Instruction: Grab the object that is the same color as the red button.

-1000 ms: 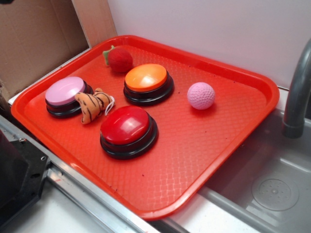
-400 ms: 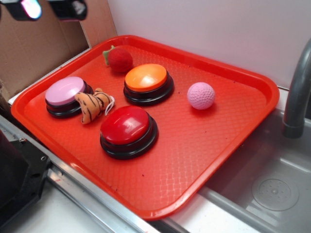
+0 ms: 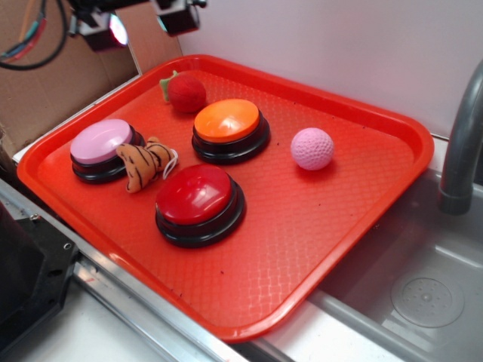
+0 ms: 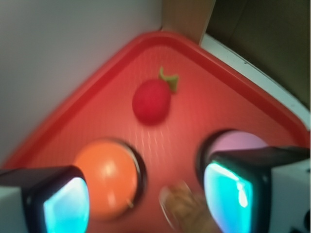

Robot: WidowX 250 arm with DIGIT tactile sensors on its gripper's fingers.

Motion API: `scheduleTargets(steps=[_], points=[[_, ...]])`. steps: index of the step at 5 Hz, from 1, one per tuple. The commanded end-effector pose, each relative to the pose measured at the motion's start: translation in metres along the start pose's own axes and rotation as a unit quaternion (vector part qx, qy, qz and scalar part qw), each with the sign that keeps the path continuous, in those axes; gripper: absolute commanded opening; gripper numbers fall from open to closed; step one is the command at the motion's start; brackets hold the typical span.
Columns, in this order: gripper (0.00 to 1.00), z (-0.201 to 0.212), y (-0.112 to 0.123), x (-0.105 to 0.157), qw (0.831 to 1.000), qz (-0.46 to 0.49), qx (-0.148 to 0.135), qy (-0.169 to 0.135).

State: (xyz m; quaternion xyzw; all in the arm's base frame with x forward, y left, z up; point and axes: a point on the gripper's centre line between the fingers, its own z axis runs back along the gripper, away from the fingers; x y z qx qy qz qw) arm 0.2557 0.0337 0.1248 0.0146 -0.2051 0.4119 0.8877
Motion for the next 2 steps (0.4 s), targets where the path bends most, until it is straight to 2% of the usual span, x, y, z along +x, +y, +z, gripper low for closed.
scheduleTargets(steps=[1, 2], points=[[1.00, -0.048, 0.003, 0.039, 0.995, 0.081, -0.014, -0.055], [1.00, -0.067, 0.003, 0.049, 0.993, 0.088, -0.002, -0.078]])
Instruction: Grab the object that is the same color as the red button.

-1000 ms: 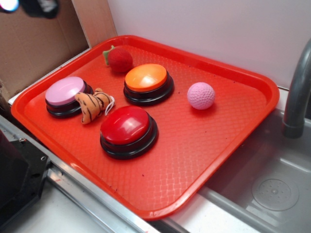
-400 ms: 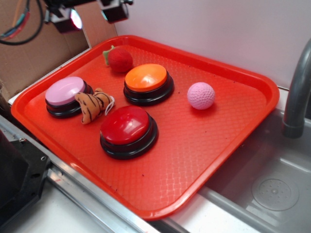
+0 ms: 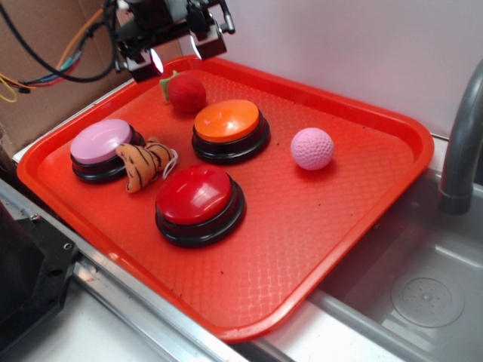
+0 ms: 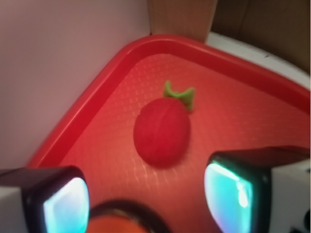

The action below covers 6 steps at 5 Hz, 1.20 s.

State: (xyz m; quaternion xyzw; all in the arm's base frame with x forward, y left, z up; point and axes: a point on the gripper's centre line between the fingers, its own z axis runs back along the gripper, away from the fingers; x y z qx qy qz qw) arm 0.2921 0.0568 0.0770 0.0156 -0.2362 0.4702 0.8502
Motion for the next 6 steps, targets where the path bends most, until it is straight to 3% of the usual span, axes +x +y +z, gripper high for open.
scheduleTargets(steps=[1, 3, 4, 5, 6], points=[[1.00, -0.028, 0.012, 0.034, 0.998, 0.022, 0.024, -0.057], [1.00, -0.056, 0.019, 0.042, 0.996, 0.033, 0.058, -0.053], [0.71, -0.059, 0.020, 0.040, 0.996, 0.035, 0.055, -0.058], [0.00, -0.049, 0.016, 0.041, 0.999, 0.012, 0.040, -0.029], [0.00, -0.026, 0.005, 0.043, 0.997, -0.063, 0.023, 0.035]])
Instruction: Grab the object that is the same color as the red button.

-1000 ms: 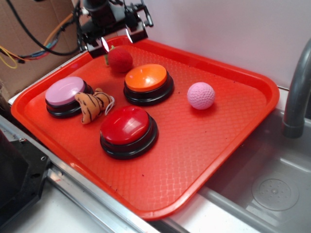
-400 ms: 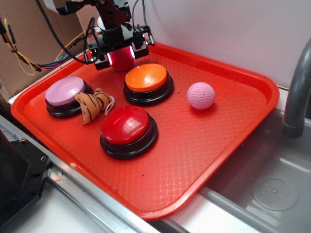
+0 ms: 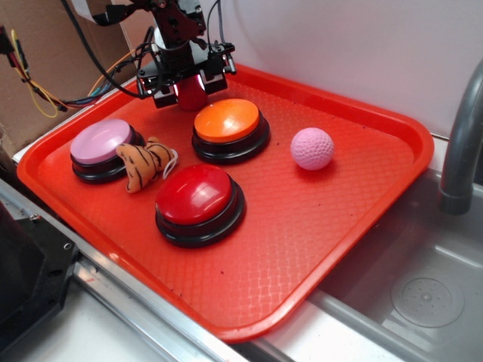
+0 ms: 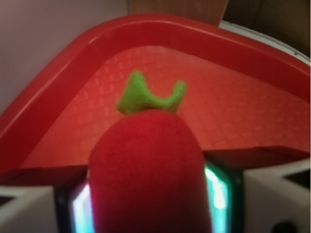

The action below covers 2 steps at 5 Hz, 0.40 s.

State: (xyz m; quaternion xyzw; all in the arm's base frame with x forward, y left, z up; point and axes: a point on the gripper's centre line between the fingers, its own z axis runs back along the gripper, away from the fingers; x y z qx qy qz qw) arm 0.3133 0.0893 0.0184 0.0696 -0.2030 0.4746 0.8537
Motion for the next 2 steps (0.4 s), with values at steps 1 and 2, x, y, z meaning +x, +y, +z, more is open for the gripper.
scheduleTargets(steps=[1, 2], points=[[0.00, 0.076, -0.007, 0.031, 0.982, -0.155, -0.063, 0.084], [0.00, 0.118, -0.008, 0.030, 0.959, -0.248, -0.072, 0.113]])
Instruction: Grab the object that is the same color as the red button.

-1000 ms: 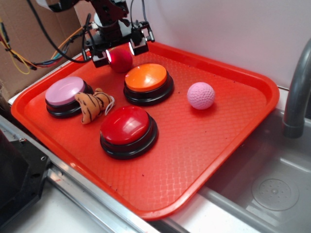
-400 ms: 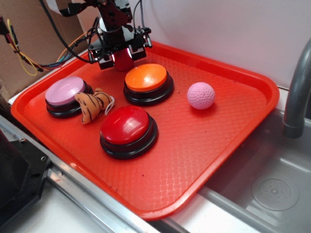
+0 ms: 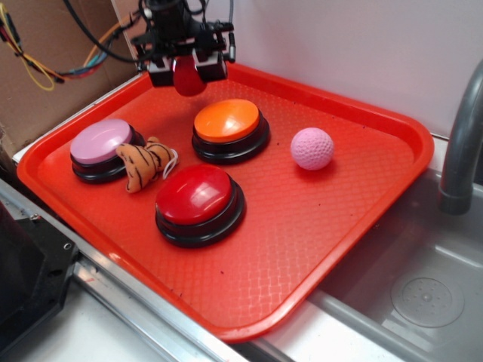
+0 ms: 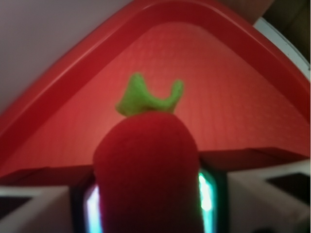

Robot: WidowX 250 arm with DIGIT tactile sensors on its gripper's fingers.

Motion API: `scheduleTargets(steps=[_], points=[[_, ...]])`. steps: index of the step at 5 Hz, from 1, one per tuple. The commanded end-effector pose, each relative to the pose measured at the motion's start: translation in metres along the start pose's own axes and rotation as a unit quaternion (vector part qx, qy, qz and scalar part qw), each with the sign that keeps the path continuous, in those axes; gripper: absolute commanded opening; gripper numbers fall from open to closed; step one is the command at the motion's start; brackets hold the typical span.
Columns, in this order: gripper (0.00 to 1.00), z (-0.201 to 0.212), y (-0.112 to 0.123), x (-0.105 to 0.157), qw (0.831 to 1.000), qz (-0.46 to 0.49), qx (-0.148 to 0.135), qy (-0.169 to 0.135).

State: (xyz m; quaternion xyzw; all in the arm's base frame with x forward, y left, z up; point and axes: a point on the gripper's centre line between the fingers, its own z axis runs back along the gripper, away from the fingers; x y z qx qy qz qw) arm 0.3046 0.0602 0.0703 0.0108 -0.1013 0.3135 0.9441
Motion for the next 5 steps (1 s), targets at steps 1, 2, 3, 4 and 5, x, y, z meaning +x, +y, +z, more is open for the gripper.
scheduleTargets(steps=[1, 2, 3, 4, 5], points=[[0.00, 0.102, 0.004, 0.003, 0.987, -0.149, -0.058, 0.017], [0.00, 0.129, 0.005, -0.014, 0.981, -0.176, -0.083, 0.023], [0.00, 0.141, 0.013, -0.031, 0.978, -0.185, -0.095, 0.018], [0.00, 0.135, 0.017, -0.043, 0.982, -0.172, -0.083, 0.001], [0.00, 0.134, 0.024, -0.032, 0.986, -0.140, -0.084, 0.026]])
